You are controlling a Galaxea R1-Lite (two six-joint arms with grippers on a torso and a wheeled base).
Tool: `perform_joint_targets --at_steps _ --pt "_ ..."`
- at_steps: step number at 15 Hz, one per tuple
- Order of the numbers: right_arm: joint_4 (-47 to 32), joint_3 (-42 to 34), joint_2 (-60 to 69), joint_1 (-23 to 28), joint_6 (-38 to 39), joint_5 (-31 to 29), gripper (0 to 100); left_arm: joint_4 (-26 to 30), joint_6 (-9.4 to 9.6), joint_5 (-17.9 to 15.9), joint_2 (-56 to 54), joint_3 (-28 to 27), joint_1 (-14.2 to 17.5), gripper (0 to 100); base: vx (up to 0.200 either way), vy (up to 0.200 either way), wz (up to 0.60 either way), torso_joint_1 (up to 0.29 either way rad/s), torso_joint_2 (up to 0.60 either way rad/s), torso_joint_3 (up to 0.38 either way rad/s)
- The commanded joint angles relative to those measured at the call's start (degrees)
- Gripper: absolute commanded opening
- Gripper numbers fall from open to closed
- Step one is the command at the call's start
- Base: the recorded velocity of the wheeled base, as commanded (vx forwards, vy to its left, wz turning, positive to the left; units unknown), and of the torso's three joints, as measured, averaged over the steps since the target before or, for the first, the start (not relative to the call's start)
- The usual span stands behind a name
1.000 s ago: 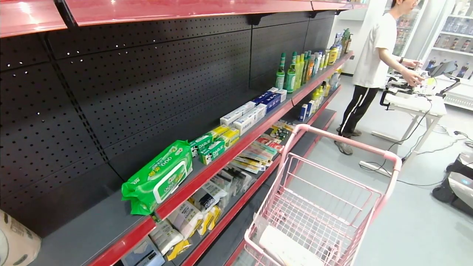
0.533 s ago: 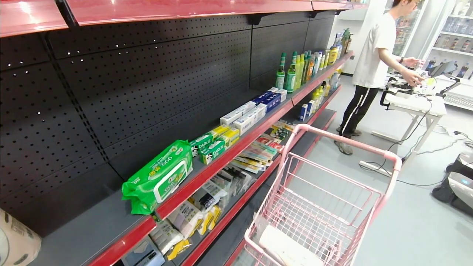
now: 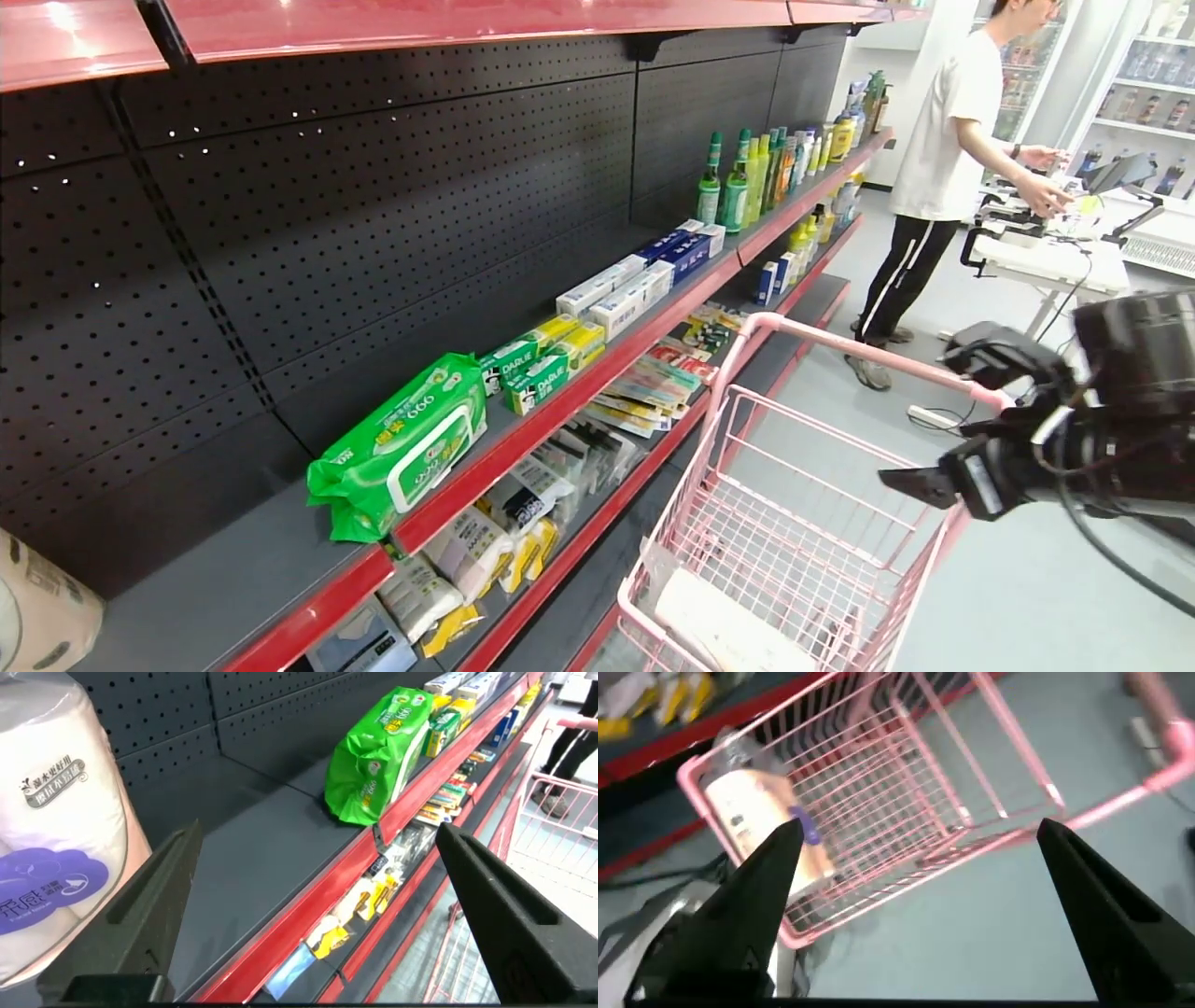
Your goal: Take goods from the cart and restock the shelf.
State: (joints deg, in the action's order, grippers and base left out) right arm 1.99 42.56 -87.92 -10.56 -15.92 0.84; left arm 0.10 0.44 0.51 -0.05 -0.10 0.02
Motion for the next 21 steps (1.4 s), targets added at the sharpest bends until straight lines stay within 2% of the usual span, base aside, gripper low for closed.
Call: perform_joint_targets --at_steps 1,7,11,17,21 --pt "-0.05 5.78 -19.31 -8.87 -0.6 3.9 100 -0.01 0.0 0.02 0.05 0.01 0.06 100 0.0 0.0 0.0 0.0 0.0 0.0" --pt "0.03 10.35 -32.05 -15.9 -3.15 4.17 100 -0.01 0.0 0.02 0.05 0.01 0.06 100 0.0 0.0 0.0 0.0 0.0 0.0" --pt "0.03 12.46 -37.77 -16.78 -7.46 3.47 100 -0.01 0.0 0.02 0.05 0.01 -0.02 100 0.0 0.0 0.0 -0.023 0.05 0.023" --pt "0.21 14.92 -41.19 -16.95 -9.22 2.94 100 -0.01 0.0 0.02 0.05 0.01 -0.02 100 0.0 0.0 0.0 -0.084 0.2 0.105" --pt "0.47 15.01 -42.51 -19.24 -8.86 2.76 100 -0.01 0.0 0.02 0.05 0.01 0.06 100 0.0 0.0 0.0 -0.118 0.26 0.14"
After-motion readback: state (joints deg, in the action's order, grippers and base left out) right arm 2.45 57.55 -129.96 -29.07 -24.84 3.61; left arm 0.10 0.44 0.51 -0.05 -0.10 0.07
